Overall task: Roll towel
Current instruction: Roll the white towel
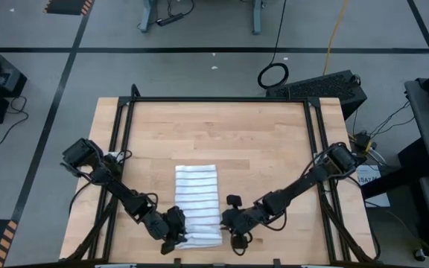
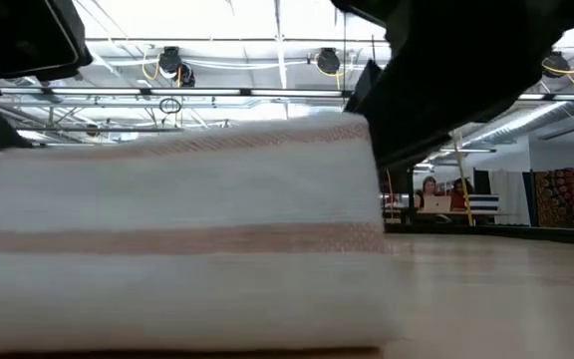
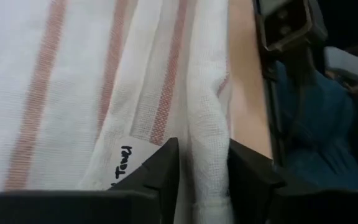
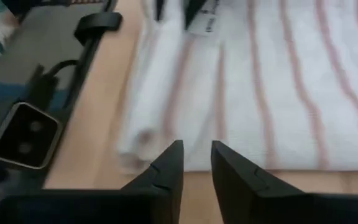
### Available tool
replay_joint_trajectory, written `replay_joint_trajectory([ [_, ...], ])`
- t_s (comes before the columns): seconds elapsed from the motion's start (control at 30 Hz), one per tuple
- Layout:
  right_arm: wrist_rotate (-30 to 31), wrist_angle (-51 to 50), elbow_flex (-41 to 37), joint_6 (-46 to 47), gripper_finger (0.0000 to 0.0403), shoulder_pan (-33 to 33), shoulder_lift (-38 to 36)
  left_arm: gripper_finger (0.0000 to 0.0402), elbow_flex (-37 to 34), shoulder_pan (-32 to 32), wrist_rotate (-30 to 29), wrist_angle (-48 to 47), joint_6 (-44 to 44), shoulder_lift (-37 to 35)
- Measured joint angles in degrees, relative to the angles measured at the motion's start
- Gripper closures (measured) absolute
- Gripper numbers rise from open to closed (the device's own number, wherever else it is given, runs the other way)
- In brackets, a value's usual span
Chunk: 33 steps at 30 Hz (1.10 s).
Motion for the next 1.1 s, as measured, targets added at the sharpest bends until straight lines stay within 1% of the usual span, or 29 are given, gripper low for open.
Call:
replay_joint_trajectory([
  [0.07,0.12,-1.2,0.0,-1.39,0.034,-0.23,0.0,0.0275,0.0,-0.11,2.37,0.01,-0.14,-0.22],
  [0.13,0.14,-3.19,0.0,-1.75,0.0349,-0.55,0.0,0.0275,0.02,-0.25,3.46,-0.01,-0.48,-0.4],
  [0.27,0.12,-3.6,-0.02,-2.8,0.0366,-0.79,-0.21,0.0274,0.02,-0.57,3.52,-0.04,-0.1,-0.4],
  [0.4,0.18,2.95,-0.02,-5.34,0.0384,0.36,-0.55,0.0274,0.02,-0.61,3.39,-0.04,-0.07,-0.4],
  [0.5,0.05,10.1,0.0,-7.91,0.0398,1.7,-0.52,0.0274,0.02,-0.44,2.62,-0.21,0.2,-0.4],
  [0.67,-0.25,21.65,0.04,-11.61,0.0401,2.61,2.41,0.0274,0.09,-0.24,-0.42,-4.25,0.14,-0.68],
  [0.83,0.09,25.97,0.02,-10.33,0.0402,0.85,7.64,0.0274,0.22,-0.2,-2.14,-7.06,0.01,-0.77],
  [0.93,0.16,28.46,0.02,-9.98,0.0402,-0.7,10.41,0.0274,0.22,0.2,-4.46,-8.07,0.51,-0.9],
  [1.1,0.13,27.98,0.02,-7.92,0.0402,-3.18,12.72,0.0274,0.22,0.75,-5.21,-13.36,0.01,-2.61],
])
